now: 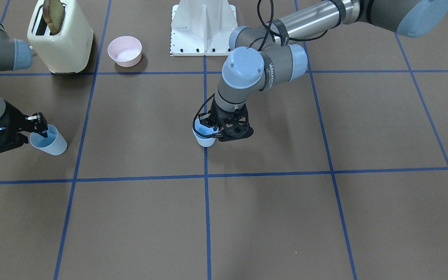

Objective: Stack blue cups with both arms
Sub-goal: 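Set the cup at center with the left gripper while the right grasps its cup, then carry the right cup over the center cup while the left gripper withdraws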

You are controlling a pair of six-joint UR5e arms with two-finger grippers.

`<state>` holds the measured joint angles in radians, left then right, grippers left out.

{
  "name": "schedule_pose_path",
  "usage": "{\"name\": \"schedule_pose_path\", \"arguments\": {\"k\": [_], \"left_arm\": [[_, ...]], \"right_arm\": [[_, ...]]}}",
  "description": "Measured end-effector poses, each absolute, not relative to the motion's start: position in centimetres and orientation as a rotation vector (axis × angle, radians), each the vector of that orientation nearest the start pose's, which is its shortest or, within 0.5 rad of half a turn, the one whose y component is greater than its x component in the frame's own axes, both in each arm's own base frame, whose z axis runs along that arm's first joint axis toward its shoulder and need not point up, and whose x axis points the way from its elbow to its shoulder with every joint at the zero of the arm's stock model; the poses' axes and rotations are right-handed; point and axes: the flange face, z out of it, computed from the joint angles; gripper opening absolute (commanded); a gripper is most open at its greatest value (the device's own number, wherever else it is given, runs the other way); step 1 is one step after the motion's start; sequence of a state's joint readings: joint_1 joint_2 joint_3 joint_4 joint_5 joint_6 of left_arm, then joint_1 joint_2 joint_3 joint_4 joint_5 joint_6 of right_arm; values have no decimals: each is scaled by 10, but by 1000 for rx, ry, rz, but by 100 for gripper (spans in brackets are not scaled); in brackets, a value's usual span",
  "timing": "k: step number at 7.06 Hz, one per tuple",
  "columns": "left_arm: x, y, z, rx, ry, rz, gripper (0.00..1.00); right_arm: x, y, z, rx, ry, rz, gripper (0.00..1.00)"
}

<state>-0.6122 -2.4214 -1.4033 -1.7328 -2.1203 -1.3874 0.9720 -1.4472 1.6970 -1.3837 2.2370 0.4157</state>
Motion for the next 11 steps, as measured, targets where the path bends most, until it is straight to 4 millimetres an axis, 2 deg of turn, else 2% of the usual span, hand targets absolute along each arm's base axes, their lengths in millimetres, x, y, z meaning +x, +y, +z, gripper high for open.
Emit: {"name": "schedule_pose_path", "arguments": {"k": [1,2,4,5,7,8,10,11], "left_arm": [[569,-499,179,-155,961,-161,49],[567,-498,177,-149,967,-156,52],[551,-502,165,-123,996,-146,52],[530,-508,158,-112,1021,-152,52],[466,-531,162,-113,1071,-147,51],[436,-542,179,-103,1078,-128,51],[380,-562,227,-58,1060,-70,52],[355,-574,248,-35,1042,-37,53]], "right_arm": [[-255,-500,517,48,-779,-320,6],[-255,-499,516,49,-780,-321,0],[-254,-500,512,55,-783,-320,0],[-251,-501,508,62,-786,-317,0],[-239,-508,489,84,-800,-283,0],[-237,-520,464,90,-811,-255,0],[-263,-545,368,60,-829,-179,0],[-285,-544,326,44,-848,-154,0]]}}
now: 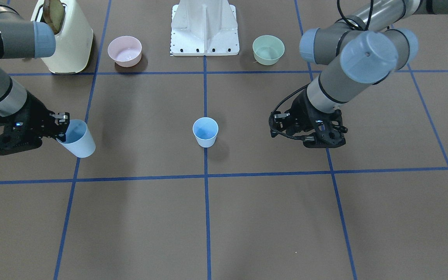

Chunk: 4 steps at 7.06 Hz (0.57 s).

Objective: Stack blue cups with both arms
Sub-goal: 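Carry the right cup over the center cup while the left gripper withdraws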

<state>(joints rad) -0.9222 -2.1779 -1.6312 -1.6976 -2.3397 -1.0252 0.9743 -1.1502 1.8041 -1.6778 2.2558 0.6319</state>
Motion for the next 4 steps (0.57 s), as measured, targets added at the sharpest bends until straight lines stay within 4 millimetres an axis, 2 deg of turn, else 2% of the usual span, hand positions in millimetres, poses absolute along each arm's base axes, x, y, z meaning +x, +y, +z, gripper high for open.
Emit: {"name": "schedule_pose_path", "arguments": {"k": [2,4], "left_arm": [[313,-589,294,23,990,63,54],[284,-593,347,66,943,166,54]], "right_arm": [[-330,-531,264,20,-890,-111,0],[-376,-512,215,-8,-925,-75,0]]}}
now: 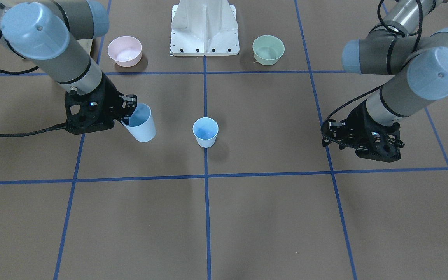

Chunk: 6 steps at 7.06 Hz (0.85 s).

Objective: Stack blue cups with both arms
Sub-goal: 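Carry the right cup over the center cup while the left gripper withdraws, then lower the right-held cup into the center cup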

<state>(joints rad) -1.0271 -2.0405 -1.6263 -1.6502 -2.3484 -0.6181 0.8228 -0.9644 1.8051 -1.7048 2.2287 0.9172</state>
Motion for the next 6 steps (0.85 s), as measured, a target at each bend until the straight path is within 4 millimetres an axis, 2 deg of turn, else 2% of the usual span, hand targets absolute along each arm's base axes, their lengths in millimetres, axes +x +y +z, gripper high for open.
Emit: {"name": "schedule_pose_path", "arguments": {"k": [2,4,6], "left_arm": [[265,-589,386,84,912,230,57],[256,-586,406,89,900,257,58],[255,-584,411,89,897,265,58]], "right_arm": [[-415,-500,181,-19,-936,-69,0],[-452,-501,152,-32,-936,-54,0],[-486,-508,150,-24,-942,-37,0]]}}
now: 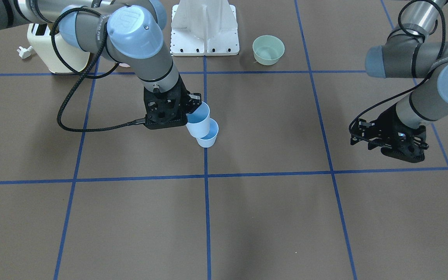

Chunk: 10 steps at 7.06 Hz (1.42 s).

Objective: Stack blue cups with both arms
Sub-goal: 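Lower the right-held cup into the center cup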

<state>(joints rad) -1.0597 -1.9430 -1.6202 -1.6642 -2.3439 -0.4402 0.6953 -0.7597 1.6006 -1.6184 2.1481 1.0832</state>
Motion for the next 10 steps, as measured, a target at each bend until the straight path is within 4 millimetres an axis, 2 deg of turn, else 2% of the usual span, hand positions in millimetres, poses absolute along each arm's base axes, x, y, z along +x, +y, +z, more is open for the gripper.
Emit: {"name": "schedule_pose_path", "arguments": {"k": [1,3,5,7,10], "left_arm": [[255,-585,412,88,896,265,58],[255,-585,413,85,895,264,58],[255,-585,414,84,894,264,58],[255,-585,414,83,895,263,58],[255,-585,414,81,895,261,58]], "right_arm": [[-500,-510,155,-21,-953,-34,0],[-510,-508,156,-19,-962,-36,0],[-507,-504,151,-13,-975,-42,0],[-500,-496,158,-16,-979,-48,0],[-514,-483,166,-24,-962,-63,0]]}}
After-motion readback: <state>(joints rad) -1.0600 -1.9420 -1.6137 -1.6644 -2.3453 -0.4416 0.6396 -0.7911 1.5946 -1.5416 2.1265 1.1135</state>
